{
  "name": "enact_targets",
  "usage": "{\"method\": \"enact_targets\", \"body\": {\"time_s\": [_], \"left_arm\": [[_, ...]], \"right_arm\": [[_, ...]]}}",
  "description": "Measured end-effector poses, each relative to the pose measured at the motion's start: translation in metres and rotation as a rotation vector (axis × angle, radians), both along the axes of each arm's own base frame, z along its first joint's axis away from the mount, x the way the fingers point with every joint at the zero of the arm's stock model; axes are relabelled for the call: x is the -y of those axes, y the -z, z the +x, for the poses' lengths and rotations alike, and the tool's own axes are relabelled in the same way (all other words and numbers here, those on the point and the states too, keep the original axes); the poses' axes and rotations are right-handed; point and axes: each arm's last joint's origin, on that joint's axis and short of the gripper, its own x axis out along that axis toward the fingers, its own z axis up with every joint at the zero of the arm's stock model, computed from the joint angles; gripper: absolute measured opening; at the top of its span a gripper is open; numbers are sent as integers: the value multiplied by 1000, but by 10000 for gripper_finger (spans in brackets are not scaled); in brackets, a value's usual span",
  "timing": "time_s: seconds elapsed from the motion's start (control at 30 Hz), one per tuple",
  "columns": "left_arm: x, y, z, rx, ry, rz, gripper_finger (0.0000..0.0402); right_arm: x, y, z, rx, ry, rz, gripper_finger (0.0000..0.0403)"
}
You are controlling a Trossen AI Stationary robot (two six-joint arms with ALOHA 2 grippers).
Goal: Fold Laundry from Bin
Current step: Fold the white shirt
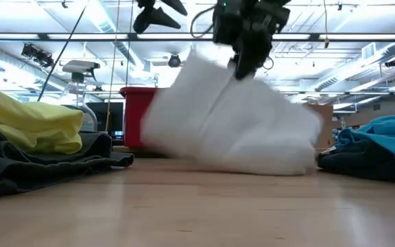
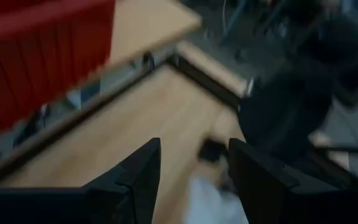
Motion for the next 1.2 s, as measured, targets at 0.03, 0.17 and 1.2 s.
{"method": "enact_targets", "body": {"time_s": [0.03,0.17,1.2], "left_arm": [[3,3,0,-26,8,-15,191],[12,8,0,-91,38,-23,191],[-10,164,114,-527,595,127,194]], "right_arm": [[1,5,-1,-20,40,-5,144],[16,15,-10,-195,382,-69,235],[-164,89,-136,-589,913,70,210]]}}
